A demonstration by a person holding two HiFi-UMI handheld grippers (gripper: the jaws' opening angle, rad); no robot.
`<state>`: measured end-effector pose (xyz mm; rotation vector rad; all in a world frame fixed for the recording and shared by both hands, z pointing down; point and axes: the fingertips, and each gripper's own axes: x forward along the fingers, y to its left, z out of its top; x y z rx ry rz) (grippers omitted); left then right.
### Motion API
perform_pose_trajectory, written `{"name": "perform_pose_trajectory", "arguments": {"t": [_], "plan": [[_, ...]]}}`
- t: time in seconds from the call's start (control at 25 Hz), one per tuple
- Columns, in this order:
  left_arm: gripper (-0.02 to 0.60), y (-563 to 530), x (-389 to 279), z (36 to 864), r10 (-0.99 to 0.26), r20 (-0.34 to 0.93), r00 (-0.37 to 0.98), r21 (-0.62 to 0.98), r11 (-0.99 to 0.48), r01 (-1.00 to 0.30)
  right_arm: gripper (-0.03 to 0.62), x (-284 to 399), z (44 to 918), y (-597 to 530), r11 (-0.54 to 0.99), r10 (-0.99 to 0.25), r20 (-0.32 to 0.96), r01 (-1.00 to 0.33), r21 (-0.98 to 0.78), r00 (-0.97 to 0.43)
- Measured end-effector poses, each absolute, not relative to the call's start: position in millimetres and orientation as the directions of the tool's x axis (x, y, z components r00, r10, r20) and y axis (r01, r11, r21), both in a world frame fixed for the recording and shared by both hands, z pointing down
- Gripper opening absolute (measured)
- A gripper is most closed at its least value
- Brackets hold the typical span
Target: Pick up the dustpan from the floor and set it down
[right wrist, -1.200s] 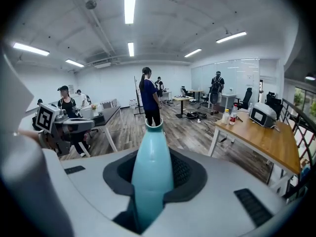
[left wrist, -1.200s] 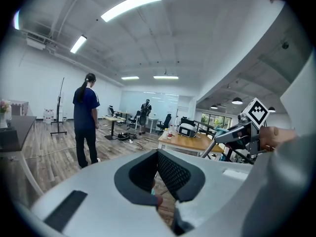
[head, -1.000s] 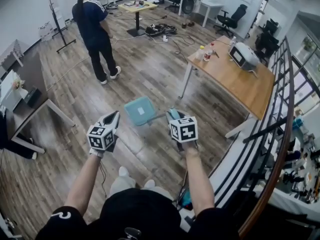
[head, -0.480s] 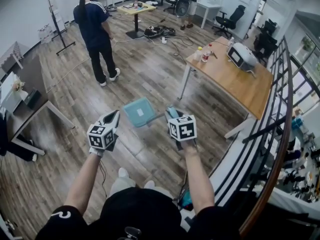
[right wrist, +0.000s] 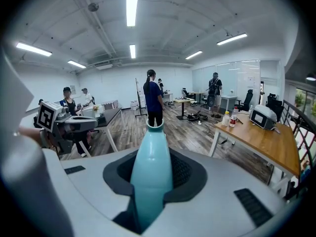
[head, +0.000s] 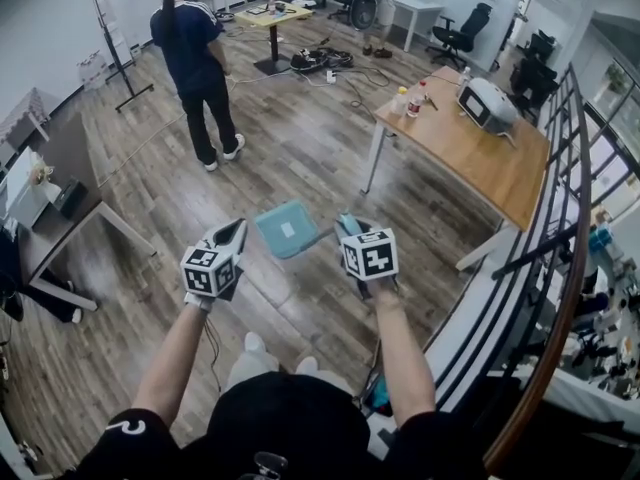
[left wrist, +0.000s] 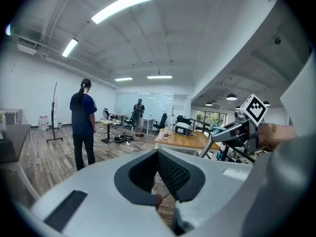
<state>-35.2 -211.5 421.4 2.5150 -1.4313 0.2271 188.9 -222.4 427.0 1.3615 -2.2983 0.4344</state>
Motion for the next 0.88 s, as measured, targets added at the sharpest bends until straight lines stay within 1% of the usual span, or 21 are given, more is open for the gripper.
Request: {"name": "perform_pose_trajectory", "arguments": {"t": [0.4, 0.56, 0.88], "plan": [[-0.002, -208, -30, 431, -0.800, 0.273, 0.534, 0.132, -0.518, -0.845, 0.089, 186, 449, -215, 0.470, -0.727, 0.545, -0.881, -0.048, -0.418], [-0.002, -207, -31, 450, -0.788, 0.292, 0.542, 0.136, -0.526, -0.839, 0.089, 188, 465, -214, 0.464, -0.718, 0.560, -0.884, -0.055, -0.412], [-0.002, -209, -37, 490, -0.766, 0.339, 0.546, 0.203, -0.507, -0.838, 0.089, 191, 515, -223, 0.440, -0.697, 0.609, -0.896, -0.053, -0.378]]}}
